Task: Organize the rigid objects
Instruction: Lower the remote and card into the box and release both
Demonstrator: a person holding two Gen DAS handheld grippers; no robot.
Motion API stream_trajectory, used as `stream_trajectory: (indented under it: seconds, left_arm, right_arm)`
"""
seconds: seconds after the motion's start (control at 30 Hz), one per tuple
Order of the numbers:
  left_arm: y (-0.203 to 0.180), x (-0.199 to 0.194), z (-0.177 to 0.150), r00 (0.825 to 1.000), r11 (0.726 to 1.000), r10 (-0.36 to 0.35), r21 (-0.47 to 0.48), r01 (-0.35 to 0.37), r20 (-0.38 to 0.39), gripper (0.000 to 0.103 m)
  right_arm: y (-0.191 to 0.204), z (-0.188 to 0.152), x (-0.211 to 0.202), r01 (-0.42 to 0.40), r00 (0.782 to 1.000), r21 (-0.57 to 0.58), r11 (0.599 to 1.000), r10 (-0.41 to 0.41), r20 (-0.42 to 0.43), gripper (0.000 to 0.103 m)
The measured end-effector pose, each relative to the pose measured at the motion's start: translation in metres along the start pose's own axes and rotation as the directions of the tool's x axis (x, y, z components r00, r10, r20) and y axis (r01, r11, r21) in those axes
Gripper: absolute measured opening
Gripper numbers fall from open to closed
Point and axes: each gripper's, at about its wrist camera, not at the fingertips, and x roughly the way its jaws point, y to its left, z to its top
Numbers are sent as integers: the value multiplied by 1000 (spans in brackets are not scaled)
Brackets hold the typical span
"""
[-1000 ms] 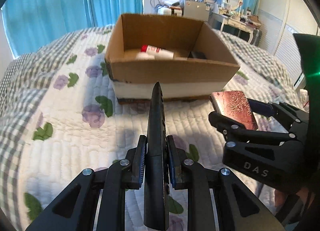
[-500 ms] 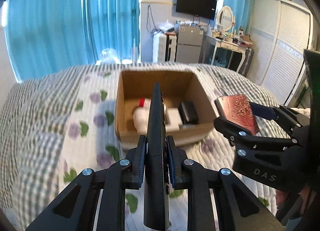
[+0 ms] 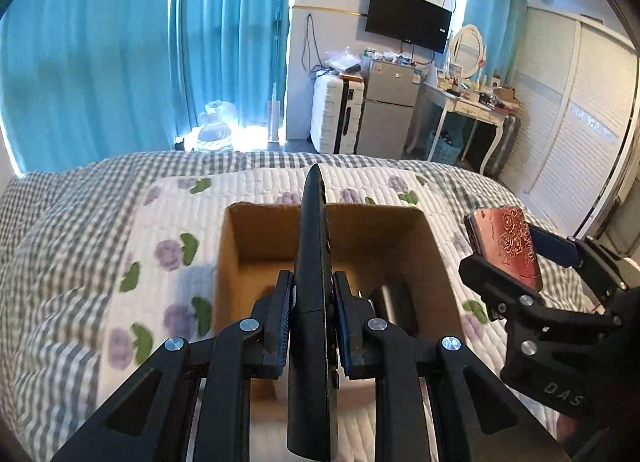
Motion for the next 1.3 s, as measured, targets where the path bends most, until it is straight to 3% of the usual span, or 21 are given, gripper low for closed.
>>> stream_trajectory:
  seconds: [0.23,0.43,0.5,0.6,1.03,1.3]
  left_arm:
    - [-8,57,-7,998,1000,-16,-5,16,-55,20]
    - [-18,81,-21,996,999,-5,39,8,-91,21]
    - [-21,81,-22,996,998,4,56,1,-86,22]
    - [-22,78,-22,996,997,47,70,-41,-82,32]
    - [18,24,-3,990,989,137,59,-138,11,33]
    - [50,29,7,980,978,197,64,-199,30,33]
  right_arm:
    - [-15,6,55,-21,999,24,1000,22,-37,74]
    - [-26,-4,85,-41,997,41,998,43,-61,74]
    - [-31,-6,88,-43,997,50,998,46,-63,74]
    - [-33,-7,89,-43,997,53,998,46,-67,74]
    - [-19,12,54,-34,999,30,999,35,-26,74]
    - [6,18,106,-61,994,12,998,62,-95,74]
